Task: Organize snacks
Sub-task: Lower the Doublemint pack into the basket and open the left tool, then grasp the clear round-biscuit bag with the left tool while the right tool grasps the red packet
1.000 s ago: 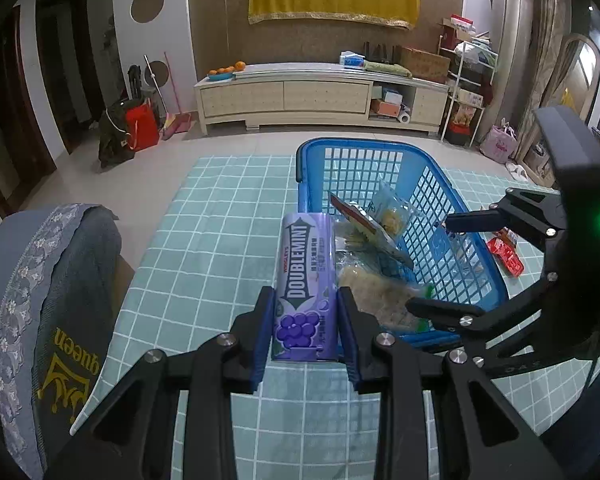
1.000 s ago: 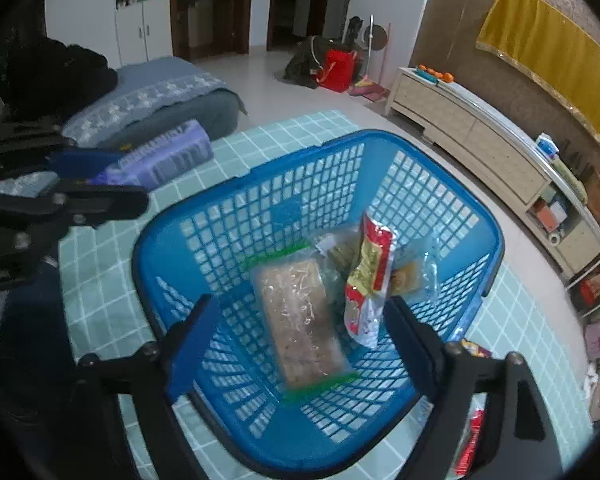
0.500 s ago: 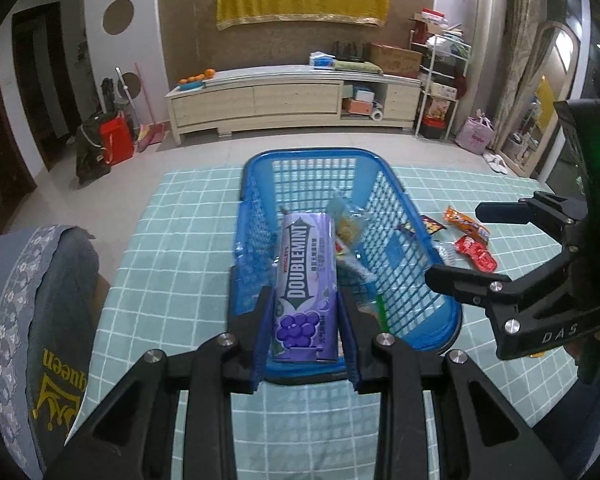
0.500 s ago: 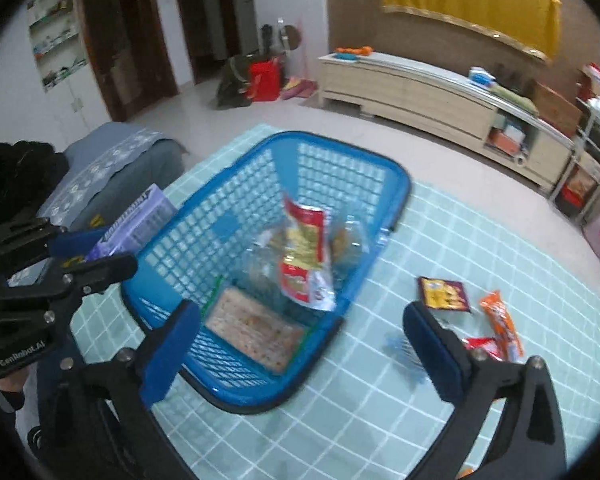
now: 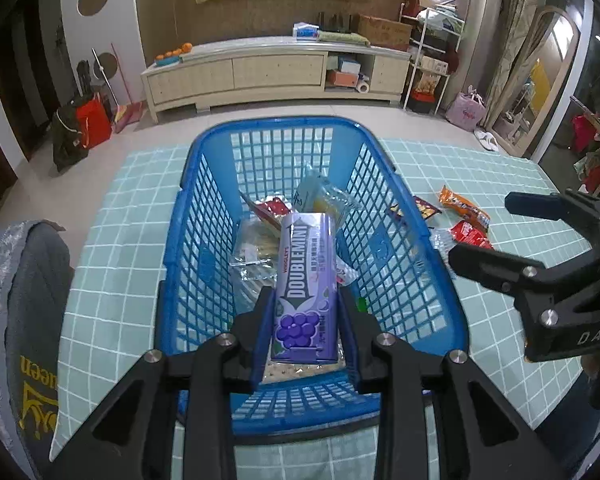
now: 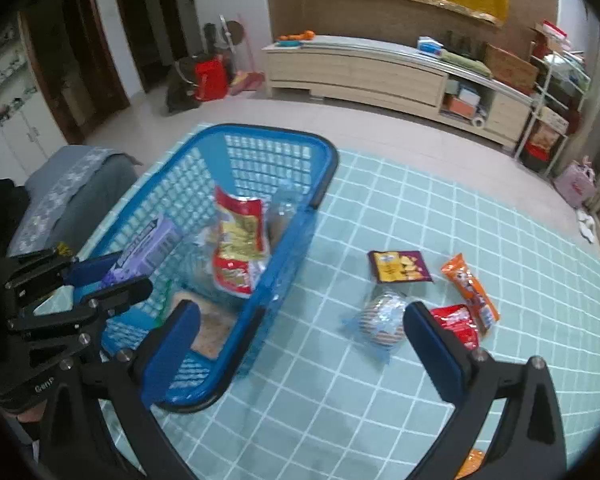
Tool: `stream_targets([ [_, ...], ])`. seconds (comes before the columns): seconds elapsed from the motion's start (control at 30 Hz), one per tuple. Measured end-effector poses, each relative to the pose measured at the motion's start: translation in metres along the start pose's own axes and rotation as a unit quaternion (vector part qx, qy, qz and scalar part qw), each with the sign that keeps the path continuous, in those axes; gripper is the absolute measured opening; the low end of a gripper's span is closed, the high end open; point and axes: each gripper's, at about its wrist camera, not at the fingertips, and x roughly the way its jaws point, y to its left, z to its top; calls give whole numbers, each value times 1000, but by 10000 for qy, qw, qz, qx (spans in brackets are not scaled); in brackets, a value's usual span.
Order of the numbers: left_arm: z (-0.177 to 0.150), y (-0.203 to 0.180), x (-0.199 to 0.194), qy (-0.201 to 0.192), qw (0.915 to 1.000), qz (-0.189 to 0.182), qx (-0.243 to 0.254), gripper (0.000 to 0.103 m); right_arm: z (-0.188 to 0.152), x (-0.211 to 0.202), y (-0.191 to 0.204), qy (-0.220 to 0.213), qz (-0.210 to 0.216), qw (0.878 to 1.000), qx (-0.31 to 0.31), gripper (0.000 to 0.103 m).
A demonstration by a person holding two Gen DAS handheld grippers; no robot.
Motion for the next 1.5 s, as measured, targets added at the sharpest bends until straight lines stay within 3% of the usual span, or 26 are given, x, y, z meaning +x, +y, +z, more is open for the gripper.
stream_targets([
  [0.33, -4, 6, 15, 42, 10000, 4, 76, 30, 2, 14, 2, 111, 55, 9998, 174, 103],
  [0.37, -5, 7, 14, 22, 10000, 15, 59, 33, 2, 14, 3, 131, 55, 9997, 199, 103],
  [0.43, -5, 8, 8, -30, 10000, -44, 23, 54, 2, 12, 4, 141, 81, 9997, 206, 103],
  [0.53, -6, 7, -6, -231, 9997, -32, 66, 70, 1, 8, 6, 140, 98, 9997, 201, 103],
  [0.77, -11, -1, -33, -435, 9989, 79, 168, 77, -5, -13, 8, 48, 142, 9995, 280, 103],
  [1.03, -19, -15, -59, -603, 9980, -103, 162, 80, -20, -45, -3, -86, 163, 9988, 448, 103],
  [1.2, -22, -37, -72, -688, 9970, -247, 264, 85, -32, -67, -14, -155, 122, 9986, 485, 103],
  [1.5, -27, -96, -73, -646, 9949, -460, 631, 85, -61, -105, -54, -318, -4, 9973, 661, 103],
])
